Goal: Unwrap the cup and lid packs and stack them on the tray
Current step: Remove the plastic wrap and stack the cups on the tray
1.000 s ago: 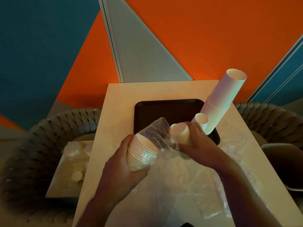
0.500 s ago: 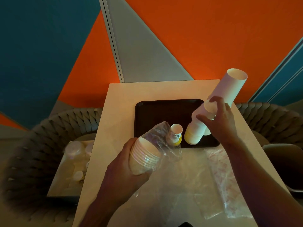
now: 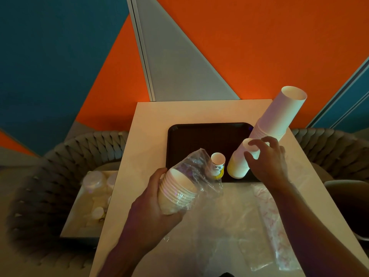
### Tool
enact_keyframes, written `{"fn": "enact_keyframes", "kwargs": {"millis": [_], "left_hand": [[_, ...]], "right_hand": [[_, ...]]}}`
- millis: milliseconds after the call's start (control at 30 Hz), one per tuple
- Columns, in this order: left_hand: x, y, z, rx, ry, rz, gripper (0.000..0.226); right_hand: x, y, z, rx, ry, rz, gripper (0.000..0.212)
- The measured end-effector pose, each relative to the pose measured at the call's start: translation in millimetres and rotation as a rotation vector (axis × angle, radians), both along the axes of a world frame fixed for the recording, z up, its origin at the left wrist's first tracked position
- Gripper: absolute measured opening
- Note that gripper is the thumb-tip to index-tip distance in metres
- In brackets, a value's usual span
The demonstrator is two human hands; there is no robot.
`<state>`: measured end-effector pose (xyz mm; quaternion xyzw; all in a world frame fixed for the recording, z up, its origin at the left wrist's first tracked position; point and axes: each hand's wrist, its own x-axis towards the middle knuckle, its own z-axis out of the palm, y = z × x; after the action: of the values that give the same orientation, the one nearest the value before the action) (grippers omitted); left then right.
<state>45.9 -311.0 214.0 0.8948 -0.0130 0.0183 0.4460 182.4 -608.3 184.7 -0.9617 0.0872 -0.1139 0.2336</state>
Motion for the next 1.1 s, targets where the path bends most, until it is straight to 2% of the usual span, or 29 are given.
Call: {"fn": "enact_keyframes", "kwargs": {"millis": [67,133,200,300,467,600,700,933,1100], "left_hand": [[-0.2,-0.9,-0.4,0.006,-0.009,0.0,0.096],[-0.5,-2.2,-1.2,0.006,-0.014,-0.008,0.096],[-0.2,-3.5,-1.1,0.007,-0.018,-0.022,0.095],[1.1,-5.9,0.2,0.017,-0.019,-0.043,0.094],[1.0,-8.6,3.2,0.016,0.003,-0.067,0.09],[0.8,-8.5,4.7,0.014,0.009,-0.075,0.085],[0.0,-8.0,4.8,0.022,0.013,-0.062,0.087],[-1.0,-9.3,7.3,0.03,0.004,-0.079,0.086],[-2.0,-10.6,6.4,0.036,0.011,-0.078,0.083]], "right_hand": [[-5.2,4.3,13.2,0.138,-0.104,0.078,0.024],[-15.6,15.0,31.6,0.335,-0.101,0.173,0.019],[-26.7,26.9,47.5,0.468,-0.059,0.283,0.021],[-41.1,42.9,63.7,0.539,0.039,0.45,0.027],[-52.6,59.3,69.5,0.775,0.244,0.639,0.014],[-55.1,66.5,71.7,0.832,0.378,0.795,0.014],[-56.5,72.3,69.4,0.793,0.411,0.9,0.013],[-58.4,83.9,66.1,0.658,0.425,0.913,0.019],[-60.3,85.9,60.7,0.769,0.444,0.897,0.016]]}}
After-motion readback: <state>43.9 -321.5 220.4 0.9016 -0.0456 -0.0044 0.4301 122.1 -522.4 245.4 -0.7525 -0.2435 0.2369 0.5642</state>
